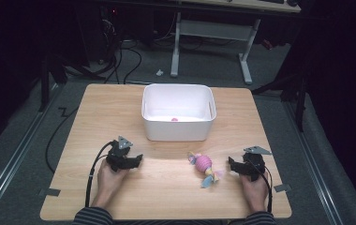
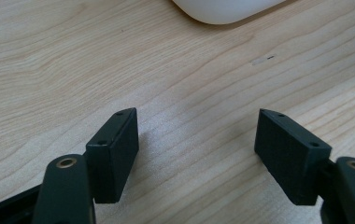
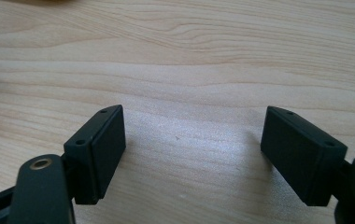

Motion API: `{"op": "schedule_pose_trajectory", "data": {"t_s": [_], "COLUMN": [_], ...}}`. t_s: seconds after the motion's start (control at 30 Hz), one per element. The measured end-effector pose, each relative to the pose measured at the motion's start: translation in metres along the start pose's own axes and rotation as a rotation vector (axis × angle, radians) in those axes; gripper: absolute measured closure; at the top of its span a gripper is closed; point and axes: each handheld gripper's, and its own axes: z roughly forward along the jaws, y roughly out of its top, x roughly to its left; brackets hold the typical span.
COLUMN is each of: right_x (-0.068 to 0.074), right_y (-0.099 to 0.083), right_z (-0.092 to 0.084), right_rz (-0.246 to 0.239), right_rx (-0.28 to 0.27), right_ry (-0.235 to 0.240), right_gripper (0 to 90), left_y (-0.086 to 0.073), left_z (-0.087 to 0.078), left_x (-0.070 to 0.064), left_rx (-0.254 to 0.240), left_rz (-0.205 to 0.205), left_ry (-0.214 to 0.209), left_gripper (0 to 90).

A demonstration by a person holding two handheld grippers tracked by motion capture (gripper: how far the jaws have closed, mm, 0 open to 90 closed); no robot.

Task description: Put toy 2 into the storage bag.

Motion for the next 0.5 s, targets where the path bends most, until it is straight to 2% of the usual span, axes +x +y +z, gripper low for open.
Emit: {"op": "schedule_pose_trajectory", "data": {"t_s": [0.2,0.4,0.5], "right_x": [-0.0001,0.0,0.0], "right_y": [0.0009,0.0009,0.0006], "right_z": [0.001,0.001,0.0003], "right_rz": [-0.002,-0.001,-0.019], "right_rx": [0.0,-0.001,0.004], "right_ry": [0.0,0.001,0.018], "right_gripper": [22.3,22.2,22.0], "left_y": [-0.0029,-0.0033,-0.0036], "left_z": [0.0036,0.0034,0.0032], "left_x": [-0.0001,0.0001,0.0], "left_rx": [-0.043,-0.044,-0.044], "left_rz": [0.01,0.005,0.0], "left_ry": [-0.015,-0.007,-0.003], "left_gripper": [28.5,28.1,27.4]}}
